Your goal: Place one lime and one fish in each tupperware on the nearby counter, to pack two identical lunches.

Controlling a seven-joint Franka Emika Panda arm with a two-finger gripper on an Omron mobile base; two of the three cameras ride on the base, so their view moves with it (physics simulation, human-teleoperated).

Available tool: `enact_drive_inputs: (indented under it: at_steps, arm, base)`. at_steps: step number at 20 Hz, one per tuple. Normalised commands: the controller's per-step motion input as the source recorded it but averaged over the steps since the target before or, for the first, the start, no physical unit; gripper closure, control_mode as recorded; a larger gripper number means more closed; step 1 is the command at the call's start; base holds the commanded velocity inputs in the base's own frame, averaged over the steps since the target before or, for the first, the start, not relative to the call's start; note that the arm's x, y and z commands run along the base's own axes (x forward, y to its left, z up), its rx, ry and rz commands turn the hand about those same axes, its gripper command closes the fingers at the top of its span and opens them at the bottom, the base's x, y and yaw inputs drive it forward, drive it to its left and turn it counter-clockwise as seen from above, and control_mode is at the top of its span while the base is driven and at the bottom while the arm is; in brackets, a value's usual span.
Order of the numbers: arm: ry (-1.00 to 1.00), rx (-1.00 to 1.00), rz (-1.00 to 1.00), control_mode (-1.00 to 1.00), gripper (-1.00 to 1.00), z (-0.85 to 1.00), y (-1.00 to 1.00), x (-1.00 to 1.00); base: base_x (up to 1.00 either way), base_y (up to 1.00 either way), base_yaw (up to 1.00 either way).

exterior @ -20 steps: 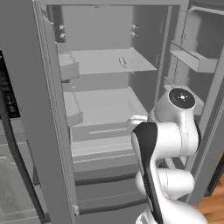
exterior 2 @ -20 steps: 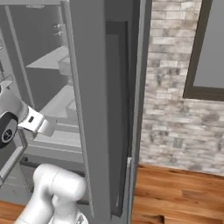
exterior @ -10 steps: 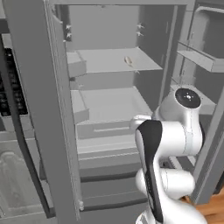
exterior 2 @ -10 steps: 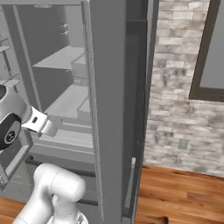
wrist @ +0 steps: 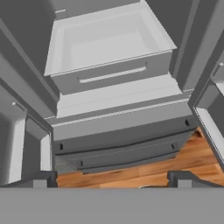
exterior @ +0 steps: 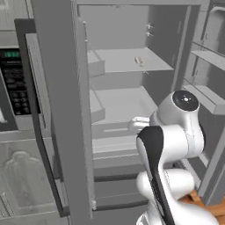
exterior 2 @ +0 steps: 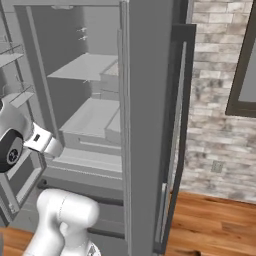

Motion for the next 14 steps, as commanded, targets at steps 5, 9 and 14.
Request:
enact_drive_inputs:
  at_steps: [5, 9, 14]
  arm:
    - [0.0, 0.0, 0.0, 1.0, -1.0, 0.0, 0.0, 0.0]
    - [0.0, 0.0, 0.0, 1.0, -1.0, 0.0, 0.0, 0.0]
    - [0.0, 0.0, 0.0, 1.0, -1.0, 0.0, 0.0, 0.0]
  base:
    - [0.22, -0.19, 0.0]
    - [0.61, -0.22, -0.04]
    - [0.95, -0.07, -0.07]
